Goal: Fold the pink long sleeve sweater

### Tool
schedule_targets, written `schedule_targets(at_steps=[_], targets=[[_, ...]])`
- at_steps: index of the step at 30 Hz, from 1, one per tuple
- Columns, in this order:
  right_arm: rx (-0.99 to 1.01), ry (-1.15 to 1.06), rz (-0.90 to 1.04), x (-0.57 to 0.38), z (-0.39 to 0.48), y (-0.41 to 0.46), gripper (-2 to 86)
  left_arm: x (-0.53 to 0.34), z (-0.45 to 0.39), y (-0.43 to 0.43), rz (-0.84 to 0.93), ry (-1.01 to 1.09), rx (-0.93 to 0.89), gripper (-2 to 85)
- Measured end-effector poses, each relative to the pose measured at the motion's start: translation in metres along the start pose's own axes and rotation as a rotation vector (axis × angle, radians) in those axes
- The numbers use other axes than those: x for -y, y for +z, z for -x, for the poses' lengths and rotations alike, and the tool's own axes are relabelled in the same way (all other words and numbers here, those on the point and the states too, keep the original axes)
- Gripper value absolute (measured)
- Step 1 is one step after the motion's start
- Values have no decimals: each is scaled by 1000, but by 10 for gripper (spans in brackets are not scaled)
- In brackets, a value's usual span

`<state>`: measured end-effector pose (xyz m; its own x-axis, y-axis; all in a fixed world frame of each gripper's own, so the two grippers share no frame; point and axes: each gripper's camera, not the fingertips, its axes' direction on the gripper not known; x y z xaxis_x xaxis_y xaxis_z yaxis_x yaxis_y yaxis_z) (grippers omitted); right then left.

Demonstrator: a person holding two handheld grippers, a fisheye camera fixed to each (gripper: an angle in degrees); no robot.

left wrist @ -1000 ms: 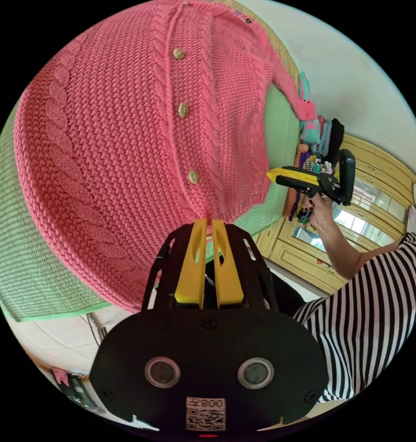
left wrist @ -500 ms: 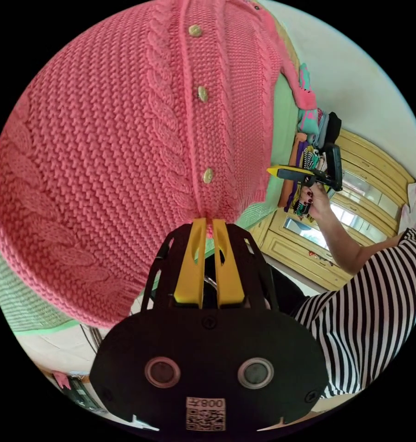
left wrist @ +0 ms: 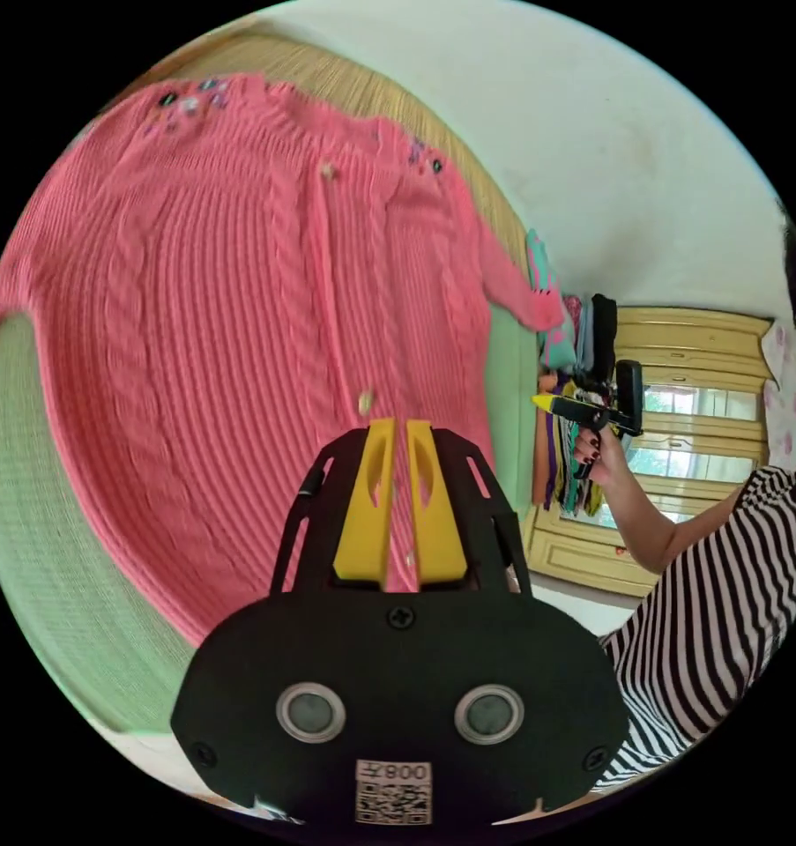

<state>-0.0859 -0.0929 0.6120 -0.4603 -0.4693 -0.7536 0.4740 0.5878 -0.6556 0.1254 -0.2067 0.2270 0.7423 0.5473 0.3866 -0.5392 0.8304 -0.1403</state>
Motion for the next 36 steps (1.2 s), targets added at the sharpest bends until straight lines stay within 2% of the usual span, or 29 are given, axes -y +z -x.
schedule_targets(at_steps=[3, 5, 8, 11, 14, 19, 21, 24, 28, 32, 36], targets=[[-85, -190, -55, 58, 44, 0, 1, 54, -5, -14, -101, 76, 69, 24], [-280, -281, -52, 93, 70, 16, 1, 83, -7, -21, -153, 106, 99, 27], [-460, -345, -9, 116, 92, 37, 1, 122, -5, -27, -202, 109, 144, 37], [-615, -383, 90, 119, 96, 67, 2, 149, 7, -18, -172, 65, 190, 43], [-652, -429, -1, 102, 110, 66, 2, 161, 14, -3, -120, 73, 213, 22], [-645, -447, 26, 98, 121, 51, 1, 170, 1, -7, -125, 124, 317, 6], [-575, -375, -6, 99, 114, 34, 0, 176, -1, -9, -121, 141, 364, 4], [-346, -202, -51, 101, 95, 5, 0, 184, 2, -8, -123, 138, 344, 3], [-203, -251, -154, 103, 130, -25, 0, 189, 2, -8, -142, 144, 319, 3], [-347, -383, -224, 149, 180, -16, 0, 192, 7, -11, -178, 126, 266, 4], [-410, -415, -149, 203, 193, 12, 0, 200, 16, -6, -157, 108, 294, 4]])
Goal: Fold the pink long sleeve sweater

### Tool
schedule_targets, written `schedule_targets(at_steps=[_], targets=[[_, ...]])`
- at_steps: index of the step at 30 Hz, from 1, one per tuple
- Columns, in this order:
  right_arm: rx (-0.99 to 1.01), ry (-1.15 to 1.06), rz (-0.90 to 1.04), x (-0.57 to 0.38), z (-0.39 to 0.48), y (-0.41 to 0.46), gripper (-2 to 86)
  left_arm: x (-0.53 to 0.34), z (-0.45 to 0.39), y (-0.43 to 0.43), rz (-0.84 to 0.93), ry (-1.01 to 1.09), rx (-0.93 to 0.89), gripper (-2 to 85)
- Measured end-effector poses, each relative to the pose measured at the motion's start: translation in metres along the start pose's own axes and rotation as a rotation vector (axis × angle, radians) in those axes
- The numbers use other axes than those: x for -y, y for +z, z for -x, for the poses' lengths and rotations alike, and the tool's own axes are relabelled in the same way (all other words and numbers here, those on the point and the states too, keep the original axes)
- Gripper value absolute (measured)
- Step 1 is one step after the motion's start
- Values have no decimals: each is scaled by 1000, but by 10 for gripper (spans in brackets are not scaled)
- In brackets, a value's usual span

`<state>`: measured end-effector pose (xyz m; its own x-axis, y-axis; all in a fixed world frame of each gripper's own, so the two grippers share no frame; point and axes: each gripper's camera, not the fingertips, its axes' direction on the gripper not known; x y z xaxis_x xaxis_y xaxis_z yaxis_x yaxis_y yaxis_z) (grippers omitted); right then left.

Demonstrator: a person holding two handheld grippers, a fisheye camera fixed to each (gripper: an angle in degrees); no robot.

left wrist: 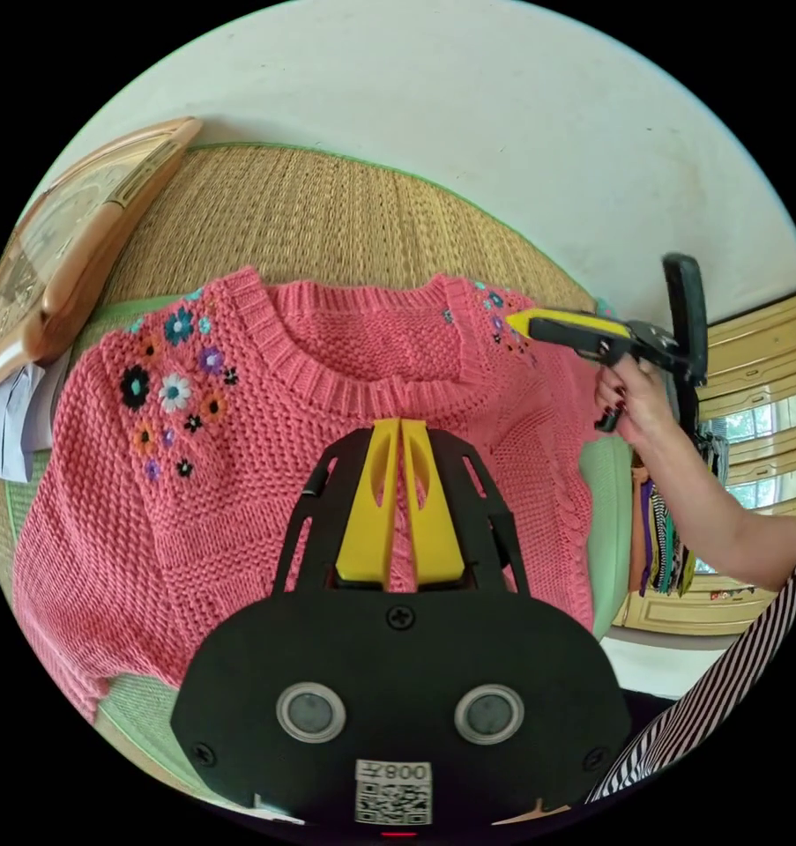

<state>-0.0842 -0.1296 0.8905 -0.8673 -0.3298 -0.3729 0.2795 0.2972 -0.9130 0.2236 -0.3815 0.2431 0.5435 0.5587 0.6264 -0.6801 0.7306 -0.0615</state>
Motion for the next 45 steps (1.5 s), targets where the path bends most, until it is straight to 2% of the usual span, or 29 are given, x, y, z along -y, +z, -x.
schedule_targets(at_steps=[1, 5, 11, 14, 16, 17, 20, 24, 27, 34, 36, 40, 41, 45], targets=[[-70, 16, 43, 10, -3, 12, 0, 1, 1, 0, -6, 0, -7, 3], [-19, 132, -21, 12, -16, 1, 0, 5, 6, 3, -29, -14, -35, 3], [66, -1, -121, -9, 37, -23, 1, 14, 1, -1, -109, 14, -63, 4], [-40, -24, 1, -1, 47, 4, 1, 25, 7, 17, -33, -12, -38, 4], [52, 32, -38, 1, 37, 1, 1, 27, 13, 13, -77, -42, -86, 4], [92, 57, -20, 3, 31, -5, 1, 26, 16, 5, -120, -52, -70, 4], [59, 113, -135, -11, 22, -35, 1, 24, 33, -15, -207, -111, 35, 4], [-64, 192, -86, -19, -2, -33, 0, 28, 74, -12, -187, -267, 155, 4], [5, 213, -81, -18, -16, -30, 0, 29, 87, -3, -208, -293, 52, 3], [67, 191, -180, -67, 10, -83, 1, 12, 46, 3, -261, -232, 14, 4], [67, 200, -161, -93, 18, -87, 1, 4, 38, 19, -236, -245, -34, 4], [-21, 231, 0, -134, 24, -54, 1, 4, 36, 57, -122, -280, -60, 5], [11, 258, -85, -142, 22, -55, 1, 4, 35, 62, -146, -274, -69, 5], [68, 294, -89, -145, 15, -62, 1, 13, 14, 64, -206, -238, -132, 6]])
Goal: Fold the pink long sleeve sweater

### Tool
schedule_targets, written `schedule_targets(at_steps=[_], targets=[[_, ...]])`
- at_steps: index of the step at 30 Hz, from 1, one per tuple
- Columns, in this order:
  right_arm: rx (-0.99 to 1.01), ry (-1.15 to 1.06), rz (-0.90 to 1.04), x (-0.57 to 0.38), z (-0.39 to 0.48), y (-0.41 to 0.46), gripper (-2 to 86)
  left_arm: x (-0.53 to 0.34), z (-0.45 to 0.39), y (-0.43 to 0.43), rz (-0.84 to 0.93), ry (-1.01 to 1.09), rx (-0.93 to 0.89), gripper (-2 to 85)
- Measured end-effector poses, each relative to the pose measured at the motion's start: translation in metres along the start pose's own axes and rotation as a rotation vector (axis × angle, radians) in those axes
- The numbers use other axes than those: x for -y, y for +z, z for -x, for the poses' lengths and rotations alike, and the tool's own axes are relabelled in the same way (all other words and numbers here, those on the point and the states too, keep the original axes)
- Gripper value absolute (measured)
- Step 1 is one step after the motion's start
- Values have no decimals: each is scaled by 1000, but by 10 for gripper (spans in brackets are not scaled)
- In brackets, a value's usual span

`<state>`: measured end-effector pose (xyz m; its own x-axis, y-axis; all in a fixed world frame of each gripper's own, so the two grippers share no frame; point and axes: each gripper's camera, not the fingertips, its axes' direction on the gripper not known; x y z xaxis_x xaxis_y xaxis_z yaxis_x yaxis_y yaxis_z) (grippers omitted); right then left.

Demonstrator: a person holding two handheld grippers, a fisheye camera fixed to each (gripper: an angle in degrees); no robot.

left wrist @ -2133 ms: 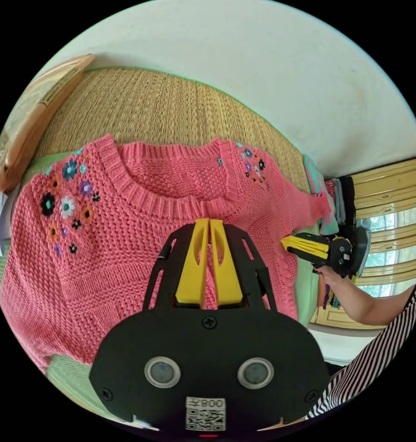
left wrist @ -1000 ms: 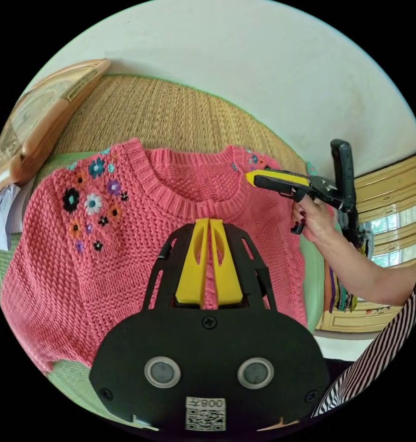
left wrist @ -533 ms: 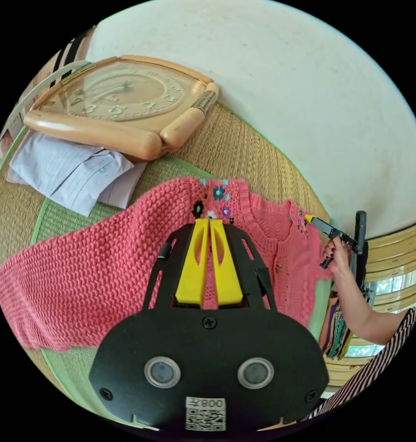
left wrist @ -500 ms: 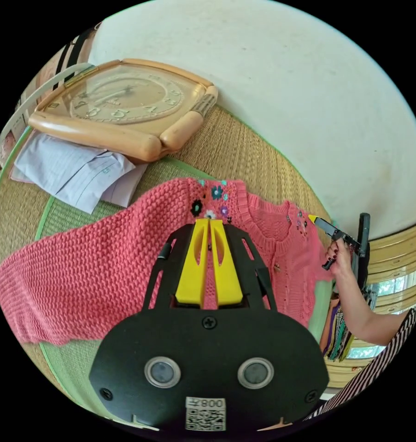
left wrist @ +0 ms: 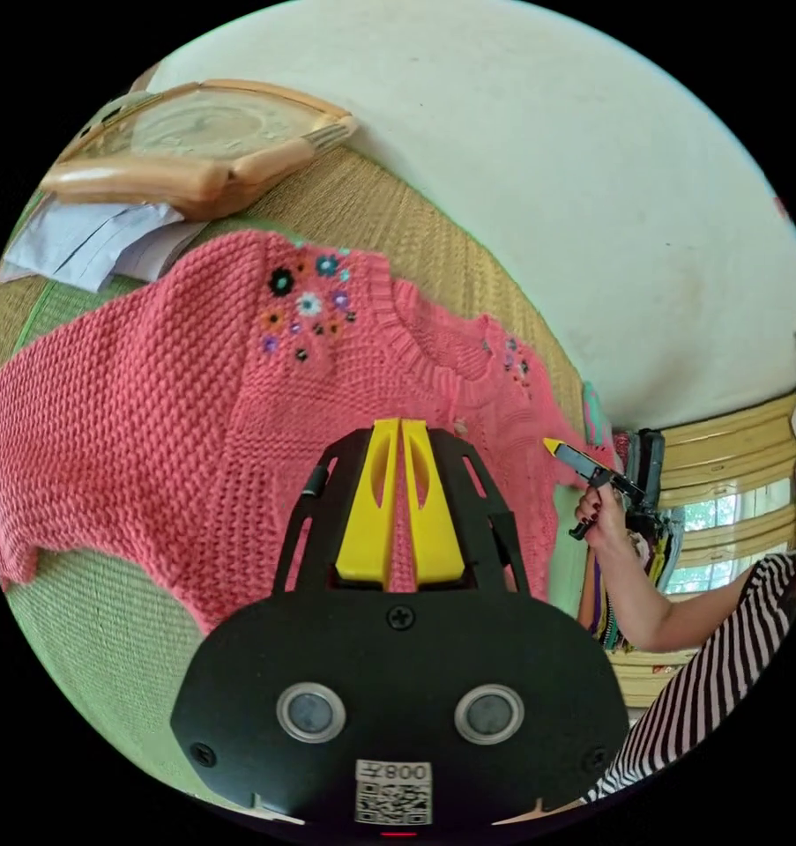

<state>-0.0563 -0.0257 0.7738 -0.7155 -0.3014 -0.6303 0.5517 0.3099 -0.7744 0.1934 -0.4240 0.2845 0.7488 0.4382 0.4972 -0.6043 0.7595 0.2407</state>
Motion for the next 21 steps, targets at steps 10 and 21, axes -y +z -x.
schedule_targets(at_steps=[10, 21], targets=[[-343, 434, -225, -96, -133, -123, 26, 22, -124, 104, 155, 293, -284, 41], [-554, 527, -245, -133, -205, -145, 85, 27, -295, 269, 436, 607, -453, 63]])
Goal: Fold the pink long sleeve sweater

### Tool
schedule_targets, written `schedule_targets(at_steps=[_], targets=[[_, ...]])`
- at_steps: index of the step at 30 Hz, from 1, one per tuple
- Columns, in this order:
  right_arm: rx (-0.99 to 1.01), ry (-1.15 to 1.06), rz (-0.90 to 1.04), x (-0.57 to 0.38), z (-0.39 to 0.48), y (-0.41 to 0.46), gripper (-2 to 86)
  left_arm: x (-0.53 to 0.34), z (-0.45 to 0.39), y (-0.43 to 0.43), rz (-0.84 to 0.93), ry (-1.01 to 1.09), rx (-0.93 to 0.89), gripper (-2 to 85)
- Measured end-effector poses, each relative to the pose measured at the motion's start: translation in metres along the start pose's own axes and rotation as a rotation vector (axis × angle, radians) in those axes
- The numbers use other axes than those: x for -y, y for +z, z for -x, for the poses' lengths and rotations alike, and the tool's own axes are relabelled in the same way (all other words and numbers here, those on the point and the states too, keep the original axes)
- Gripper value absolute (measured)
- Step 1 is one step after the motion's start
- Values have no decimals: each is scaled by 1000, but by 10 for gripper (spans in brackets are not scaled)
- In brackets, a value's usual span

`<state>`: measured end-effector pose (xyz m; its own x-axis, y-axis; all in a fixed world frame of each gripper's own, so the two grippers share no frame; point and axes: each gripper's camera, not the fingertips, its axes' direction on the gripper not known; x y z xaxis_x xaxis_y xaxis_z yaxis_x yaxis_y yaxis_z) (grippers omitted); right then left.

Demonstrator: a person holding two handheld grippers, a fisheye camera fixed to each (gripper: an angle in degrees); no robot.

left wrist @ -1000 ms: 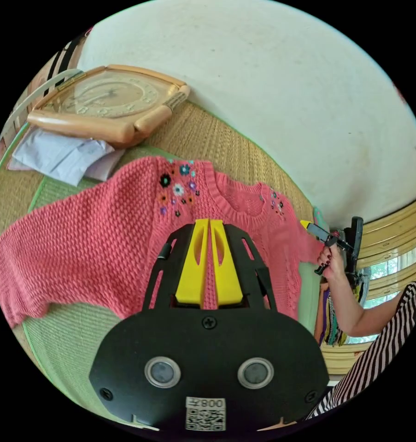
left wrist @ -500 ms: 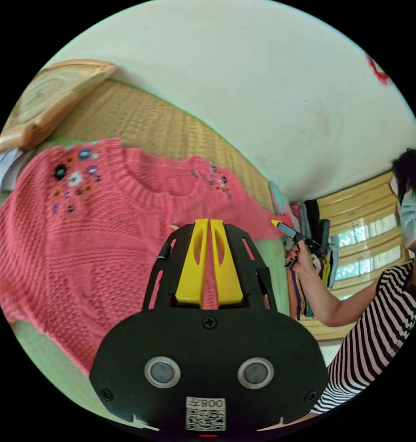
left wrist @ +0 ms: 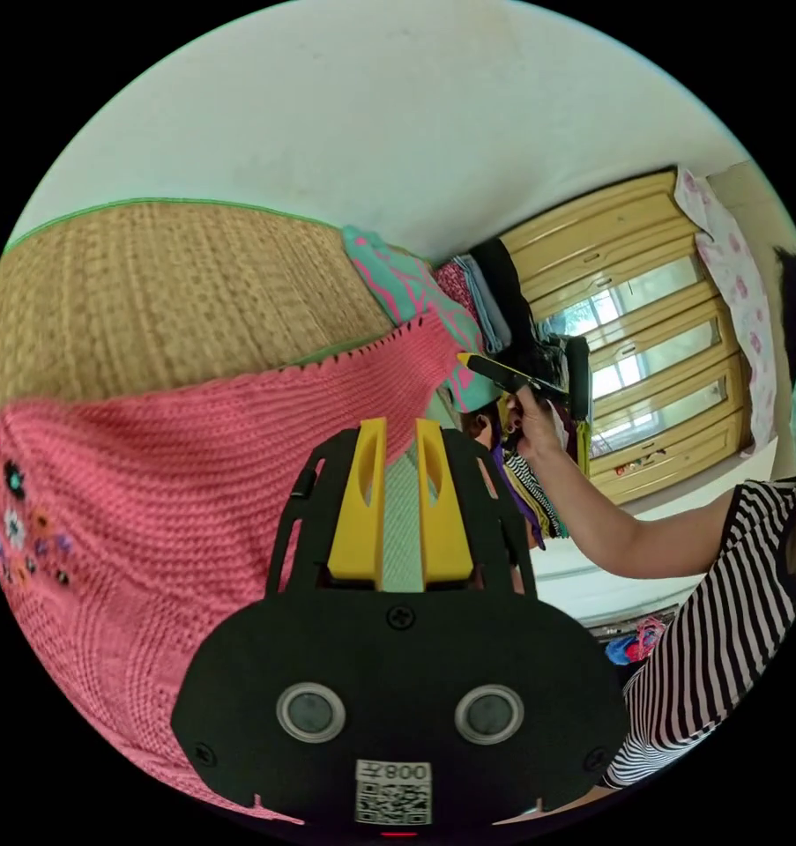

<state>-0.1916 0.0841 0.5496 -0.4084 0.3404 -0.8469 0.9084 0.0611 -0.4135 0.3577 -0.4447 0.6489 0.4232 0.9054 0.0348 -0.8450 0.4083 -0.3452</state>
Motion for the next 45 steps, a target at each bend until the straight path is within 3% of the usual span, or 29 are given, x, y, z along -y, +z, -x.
schedule_targets(at_steps=[10, 19, 25, 34, 45], targets=[[53, -24, -24, -27, -5, 23, 42, 10, -8, 47, 43, -31, -82, 67], [371, -205, -116, -89, 43, -9, 14, 41, -21, 46, -20, -113, -256, 137], [518, -244, -93, -120, 72, -6, 15, 36, -16, 20, -59, -194, -275, 67], [807, -316, -105, -137, 121, -5, 19, -14, -43, -106, -185, -145, -207, 38], [1126, -563, -51, -160, 256, 11, 19, -136, -78, -308, -353, -203, 67, 37]])
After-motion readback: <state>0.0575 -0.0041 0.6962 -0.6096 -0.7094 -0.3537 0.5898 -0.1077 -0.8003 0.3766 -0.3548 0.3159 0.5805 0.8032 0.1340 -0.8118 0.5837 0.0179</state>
